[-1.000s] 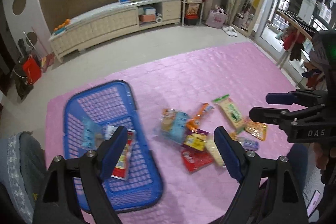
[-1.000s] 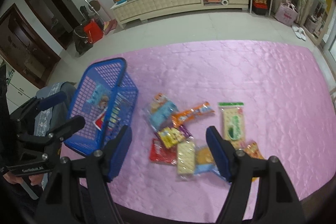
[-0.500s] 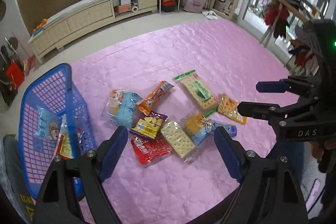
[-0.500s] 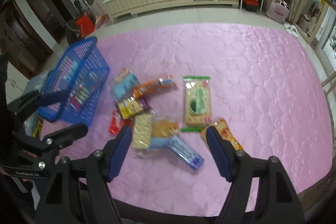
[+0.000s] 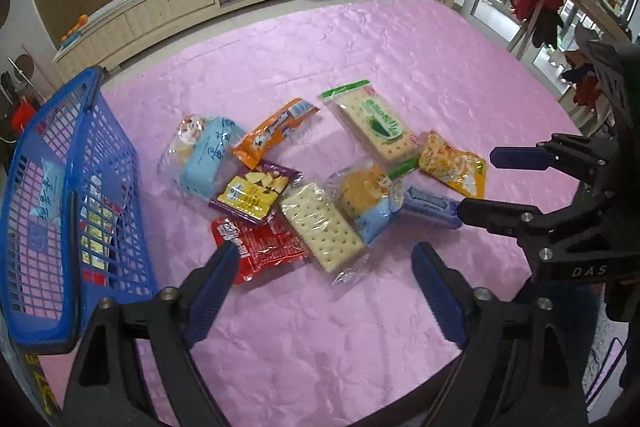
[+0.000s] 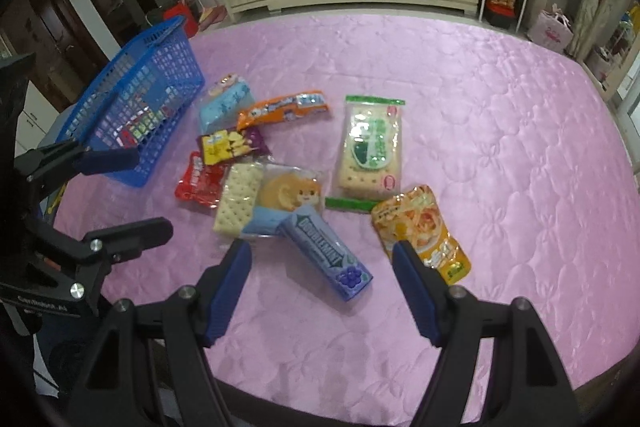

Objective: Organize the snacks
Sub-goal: 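Withdraw both tools from the basket back toward the snack pile, then grasp the Doublemint gum pack with right tool while left tool grasps a round cake pack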

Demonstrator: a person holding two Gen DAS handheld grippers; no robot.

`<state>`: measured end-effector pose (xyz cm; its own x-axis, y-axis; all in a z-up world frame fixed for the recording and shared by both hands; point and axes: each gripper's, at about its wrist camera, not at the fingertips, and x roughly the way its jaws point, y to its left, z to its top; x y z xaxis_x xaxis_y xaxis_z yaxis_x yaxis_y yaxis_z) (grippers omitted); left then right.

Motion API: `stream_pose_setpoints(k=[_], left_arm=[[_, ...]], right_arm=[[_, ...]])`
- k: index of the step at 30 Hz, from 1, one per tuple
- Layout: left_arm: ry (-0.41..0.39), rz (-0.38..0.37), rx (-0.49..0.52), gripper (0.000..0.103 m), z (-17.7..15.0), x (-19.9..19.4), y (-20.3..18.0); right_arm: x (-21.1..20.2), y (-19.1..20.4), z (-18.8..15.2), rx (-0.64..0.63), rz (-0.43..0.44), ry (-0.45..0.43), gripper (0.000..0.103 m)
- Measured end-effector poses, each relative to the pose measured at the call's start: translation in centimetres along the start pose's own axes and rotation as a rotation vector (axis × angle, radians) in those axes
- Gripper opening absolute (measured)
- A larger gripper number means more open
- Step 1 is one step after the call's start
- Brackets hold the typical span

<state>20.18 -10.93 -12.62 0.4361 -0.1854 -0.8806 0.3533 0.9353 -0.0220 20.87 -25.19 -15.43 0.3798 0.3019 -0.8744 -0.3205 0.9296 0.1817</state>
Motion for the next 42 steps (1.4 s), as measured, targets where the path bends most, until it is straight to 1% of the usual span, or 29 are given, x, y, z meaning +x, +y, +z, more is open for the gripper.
stream_pose_setpoints(k=[2, 3, 6, 9, 11, 14, 16, 17, 18, 19, 20, 21, 23, 26, 32, 34, 39, 42], left_arm=[[0.008, 0.012, 0.001, 0.096, -0.1, 0.4, 0.0], [0.017, 0.019, 0.000, 0.103, -0.2, 0.8, 0.1], [0.034, 0.022, -0.004, 0.103, -0.6, 1.8, 0.1], [0.056, 0.026, -0.013, 0.103, -0.9, 2.8, 0.1], [0.063, 0.025, -0.023, 0.103, -1.1, 3.2, 0.3], [0.076, 0.010, -0.040, 0.103, -1.2, 3.6, 0.6], [0.087, 0.012, -0.047, 0.103, -1.2, 3.9, 0.7], [0.088, 0.010, -0.051, 0.103, -1.2, 4.0, 0.7], [0.090, 0.007, -0.053, 0.103, -1.1, 4.1, 0.7], [0.093, 0.005, -0.058, 0.103, -1.1, 4.2, 0.7], [0.094, 0.000, -0.064, 0.103, -1.1, 4.3, 0.7], [0.096, -0.007, -0.067, 0.103, -1.2, 4.3, 0.8], [0.098, -0.010, -0.072, 0.103, -1.1, 4.4, 0.7], [0.104, -0.022, -0.076, 0.103, -1.1, 4.5, 0.6], [0.118, -0.025, -0.086, 0.103, -1.1, 5.2, 0.3], [0.120, -0.037, -0.099, 0.103, -0.9, 5.4, 0.3], [0.121, -0.079, -0.146, 0.103, 0.6, 5.3, 0.0], [0.123, -0.079, -0.154, 0.103, 2.0, 5.4, -0.7]], right_arm=[[0.8, 0.0, 0.0, -0.004, 0.010, 0.026, 0.077], [1.3, 0.1, 0.0, -0.014, 0.018, 0.043, 0.077], [2.7, 0.3, -0.1, -0.048, 0.030, 0.077, 0.077], [4.1, 0.2, 0.1, -0.058, 0.023, 0.105, 0.077], [5.0, -0.1, 0.2, -0.060, -0.006, 0.114, 0.077], [5.9, -0.3, 0.2, -0.067, 0.025, 0.129, 0.077], [6.4, -0.2, 0.1, -0.084, 0.005, 0.138, 0.075], [6.6, -0.2, 0.0, -0.095, 0.005, 0.137, 0.066], [6.8, -0.1, -0.1, -0.100, 0.014, 0.141, 0.062], [7.0, 0.0, -0.3, -0.098, 0.021, 0.146, 0.049], [7.2, 0.0, -0.3, -0.099, 0.019, 0.151, 0.045], [7.2, 0.1, -0.4, -0.110, 0.013, 0.148, 0.044], [7.1, 0.1, -0.7, -0.116, 0.003, 0.152, 0.038], [6.8, -0.4, -0.9, -0.089, 0.013, 0.156, 0.036], [5.3, -1.9, -1.3, -0.018, 0.033, 0.140, 0.035], [4.8, -2.3, -1.4, -0.003, 0.037, 0.132, 0.035], [2.6, -4.0, -0.8, 0.057, 0.066, 0.084, 0.035], [1.5, -5.2, -0.4, 0.097, 0.064, 0.061, 0.035]])
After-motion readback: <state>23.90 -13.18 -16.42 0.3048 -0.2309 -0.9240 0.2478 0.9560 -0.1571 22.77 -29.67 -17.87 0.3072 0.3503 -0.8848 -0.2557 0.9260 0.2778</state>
